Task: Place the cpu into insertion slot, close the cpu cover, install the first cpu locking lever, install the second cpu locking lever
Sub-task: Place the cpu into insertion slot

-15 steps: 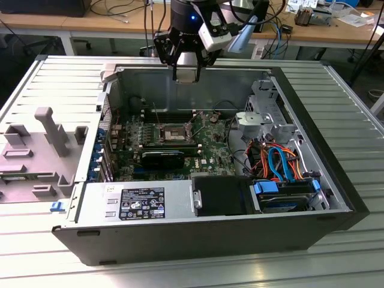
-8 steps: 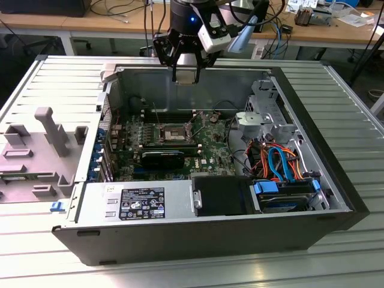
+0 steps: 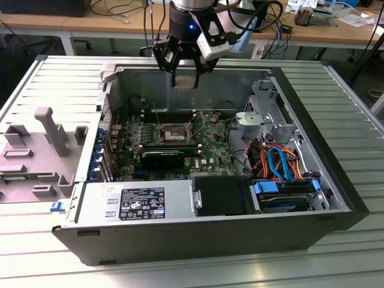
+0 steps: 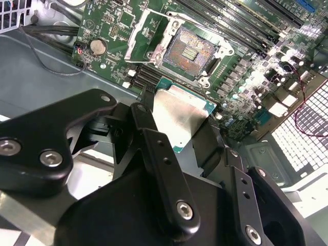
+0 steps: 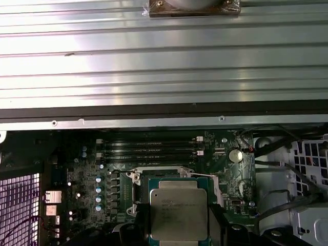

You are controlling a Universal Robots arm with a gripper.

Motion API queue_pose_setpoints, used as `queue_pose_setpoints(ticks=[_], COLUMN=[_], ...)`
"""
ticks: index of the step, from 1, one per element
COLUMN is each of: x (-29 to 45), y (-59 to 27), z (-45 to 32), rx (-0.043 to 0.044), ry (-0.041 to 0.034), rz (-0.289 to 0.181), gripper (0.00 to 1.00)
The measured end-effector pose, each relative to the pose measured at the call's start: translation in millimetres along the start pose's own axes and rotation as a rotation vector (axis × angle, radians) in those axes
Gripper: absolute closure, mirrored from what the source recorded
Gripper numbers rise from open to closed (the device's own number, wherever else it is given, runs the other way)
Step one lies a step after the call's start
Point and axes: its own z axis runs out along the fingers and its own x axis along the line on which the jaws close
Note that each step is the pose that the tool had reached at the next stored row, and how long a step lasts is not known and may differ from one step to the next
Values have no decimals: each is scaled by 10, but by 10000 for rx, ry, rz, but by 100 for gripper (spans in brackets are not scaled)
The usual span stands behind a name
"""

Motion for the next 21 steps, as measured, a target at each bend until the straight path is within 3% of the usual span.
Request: queue_pose_setpoints(ticks=[3,5,18,20,21], x=[1,0,-1,-2,-2], y=[-6,-16,-23,-47,-47], z=[18,70,88,160,161], rx=[17,31,46,70,69], ry=[0,-1,-1,-2,-2], rz=[1,2,2,3,2], gripper=[46,46,46,46,46])
